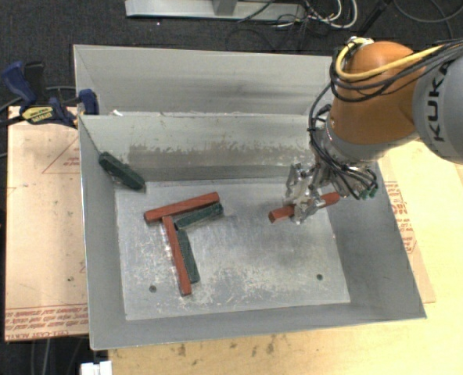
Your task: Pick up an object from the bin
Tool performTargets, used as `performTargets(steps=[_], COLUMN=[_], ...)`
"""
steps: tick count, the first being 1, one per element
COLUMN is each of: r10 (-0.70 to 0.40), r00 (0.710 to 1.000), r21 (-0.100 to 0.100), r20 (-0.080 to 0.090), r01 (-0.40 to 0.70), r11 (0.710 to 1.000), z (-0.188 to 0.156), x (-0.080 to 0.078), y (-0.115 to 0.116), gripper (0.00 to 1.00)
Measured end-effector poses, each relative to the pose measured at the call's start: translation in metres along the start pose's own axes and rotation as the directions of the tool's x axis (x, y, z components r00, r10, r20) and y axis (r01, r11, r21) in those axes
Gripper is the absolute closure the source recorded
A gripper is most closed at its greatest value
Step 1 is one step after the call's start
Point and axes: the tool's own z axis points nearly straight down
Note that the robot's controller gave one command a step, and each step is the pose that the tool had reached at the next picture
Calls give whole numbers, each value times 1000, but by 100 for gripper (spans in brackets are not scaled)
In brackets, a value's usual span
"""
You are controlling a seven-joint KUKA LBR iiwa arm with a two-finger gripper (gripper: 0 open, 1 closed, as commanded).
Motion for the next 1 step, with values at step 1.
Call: performTargets(steps=[1], r10=[-111], r00=[994], r21=[3], r20=[2], r01=[111], r11=[994], z=[-13], x=[4], y=[16], gripper=[100])
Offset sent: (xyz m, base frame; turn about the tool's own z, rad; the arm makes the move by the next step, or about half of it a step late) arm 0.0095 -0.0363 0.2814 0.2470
